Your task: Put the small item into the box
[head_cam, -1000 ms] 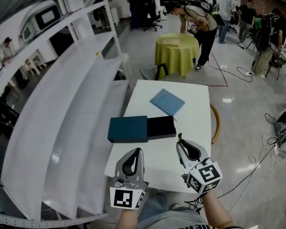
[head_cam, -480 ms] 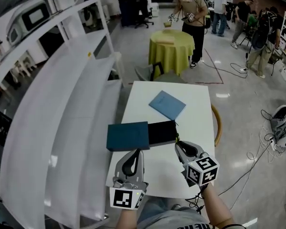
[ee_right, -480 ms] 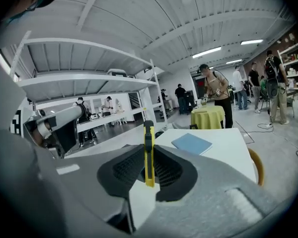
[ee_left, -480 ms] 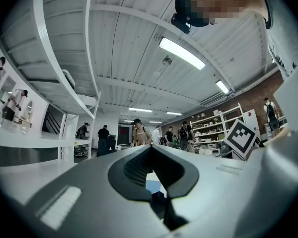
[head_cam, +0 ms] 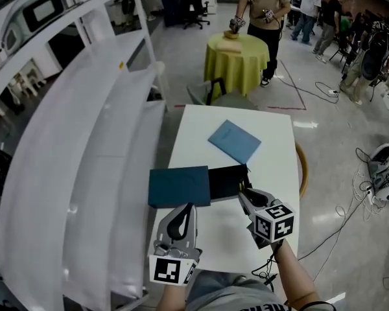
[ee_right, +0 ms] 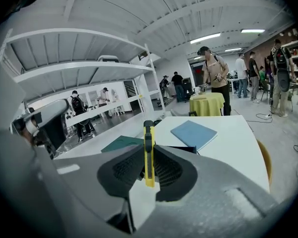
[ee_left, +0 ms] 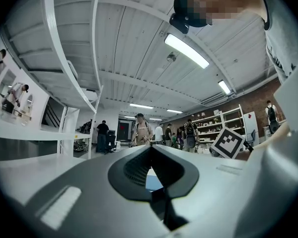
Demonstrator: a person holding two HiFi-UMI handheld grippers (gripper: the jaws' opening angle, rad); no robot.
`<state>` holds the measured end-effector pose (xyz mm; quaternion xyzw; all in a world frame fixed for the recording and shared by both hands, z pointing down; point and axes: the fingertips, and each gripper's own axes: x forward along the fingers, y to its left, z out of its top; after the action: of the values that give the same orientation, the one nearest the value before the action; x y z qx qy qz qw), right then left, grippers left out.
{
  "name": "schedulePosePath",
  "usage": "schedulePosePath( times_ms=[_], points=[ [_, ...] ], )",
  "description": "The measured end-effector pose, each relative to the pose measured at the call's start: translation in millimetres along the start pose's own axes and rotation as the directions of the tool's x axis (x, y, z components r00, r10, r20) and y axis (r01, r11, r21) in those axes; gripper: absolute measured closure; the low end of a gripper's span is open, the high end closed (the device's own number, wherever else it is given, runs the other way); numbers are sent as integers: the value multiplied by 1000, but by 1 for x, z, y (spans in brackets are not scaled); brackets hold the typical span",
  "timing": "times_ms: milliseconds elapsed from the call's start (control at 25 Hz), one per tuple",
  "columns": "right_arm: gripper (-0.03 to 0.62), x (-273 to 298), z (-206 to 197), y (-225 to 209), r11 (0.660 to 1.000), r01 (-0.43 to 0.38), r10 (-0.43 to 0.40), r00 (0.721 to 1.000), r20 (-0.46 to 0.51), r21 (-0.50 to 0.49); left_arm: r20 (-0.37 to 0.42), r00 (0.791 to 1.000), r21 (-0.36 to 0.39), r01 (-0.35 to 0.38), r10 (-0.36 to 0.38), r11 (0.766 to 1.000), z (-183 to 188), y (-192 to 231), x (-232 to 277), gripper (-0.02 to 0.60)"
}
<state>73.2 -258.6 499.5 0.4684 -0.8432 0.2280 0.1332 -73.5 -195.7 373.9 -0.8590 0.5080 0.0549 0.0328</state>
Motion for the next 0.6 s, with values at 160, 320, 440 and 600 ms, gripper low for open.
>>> schedulePosePath(
  times_ms=[160, 320, 440, 600],
  points=[
    [534, 17, -6, -5, 1000, 11, -10, 999, -49, 13, -17, 1000, -2, 1, -1, 1000, -8, 10, 3, 565],
    [534, 33, -12, -12, 1000, 20, -19, 995, -98, 10, -29, 1000, -2, 3, -3, 1000, -14, 15, 7, 565],
    [534, 43, -15, -17, 1000, 25, -23, 992, -124, 14, -31, 1000, 5, 4, -3, 1000, -16, 20, 9, 565],
    [534, 55, -21, -25, 999, 39, -37, 986, -165, 4, -36, 999, 4, 6, -6, 1000, -21, 23, 11, 566]
  ],
)
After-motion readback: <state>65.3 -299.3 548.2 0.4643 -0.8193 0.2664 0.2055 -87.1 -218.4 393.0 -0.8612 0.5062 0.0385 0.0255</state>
